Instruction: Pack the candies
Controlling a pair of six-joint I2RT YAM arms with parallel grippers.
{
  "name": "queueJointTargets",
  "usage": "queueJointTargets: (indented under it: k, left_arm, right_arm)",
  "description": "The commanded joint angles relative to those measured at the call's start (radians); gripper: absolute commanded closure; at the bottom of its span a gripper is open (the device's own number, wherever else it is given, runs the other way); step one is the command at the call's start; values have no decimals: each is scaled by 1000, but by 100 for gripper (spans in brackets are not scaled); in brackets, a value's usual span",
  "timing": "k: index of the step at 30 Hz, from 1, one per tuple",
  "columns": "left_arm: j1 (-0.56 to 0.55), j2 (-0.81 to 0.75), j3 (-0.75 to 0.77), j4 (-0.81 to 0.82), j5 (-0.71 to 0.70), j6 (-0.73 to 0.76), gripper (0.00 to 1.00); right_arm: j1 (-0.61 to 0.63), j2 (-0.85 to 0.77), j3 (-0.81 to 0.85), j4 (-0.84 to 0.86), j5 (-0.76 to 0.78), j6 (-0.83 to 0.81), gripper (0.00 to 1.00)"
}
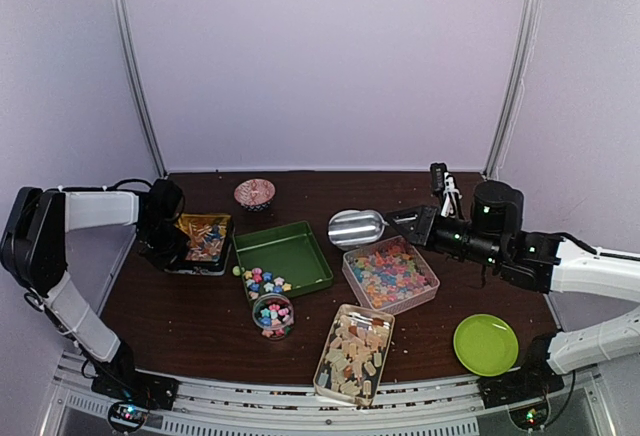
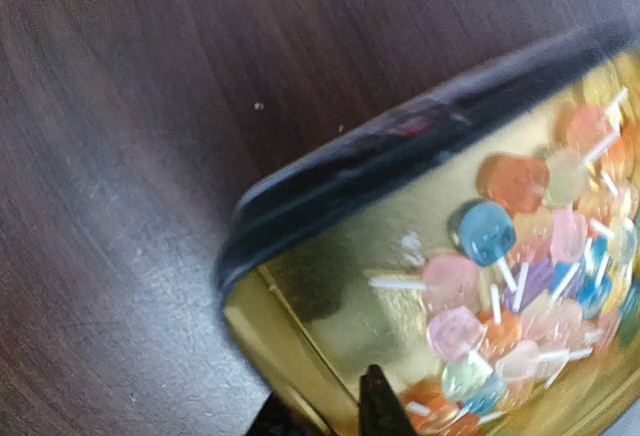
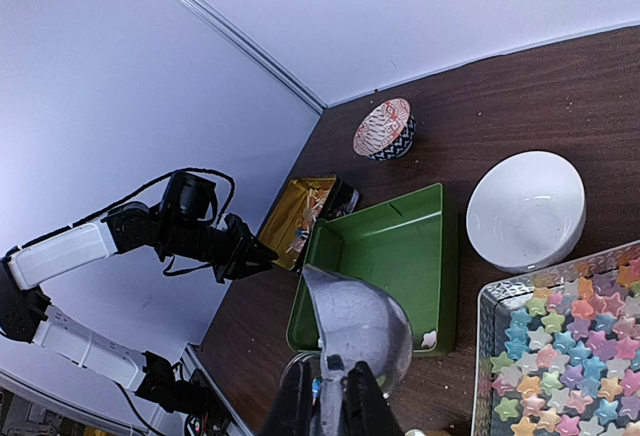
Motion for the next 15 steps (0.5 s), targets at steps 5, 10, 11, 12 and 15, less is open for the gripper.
queueJointTargets:
  k: [5, 10, 11, 12, 15]
  left_arm:
    - [2, 11, 23, 6, -9, -33, 97]
    - [5, -11, 36, -16, -35, -52, 100]
    - [12, -17, 35, -16, -37, -56, 100]
    - [18, -25, 33, -16, -36, -59, 100]
    - [46, -49, 23, -11, -31, -62, 100]
  right_arm:
    - [-4, 2, -5, 30, -3, -1, 100]
    - [-3, -2, -3, 20, 1, -7, 100]
    - [-3, -3, -4, 18, 0, -7, 100]
    - [-4, -4, -5, 16, 1, -9, 100]
    - [-4, -6, -4, 11, 1, -12, 100]
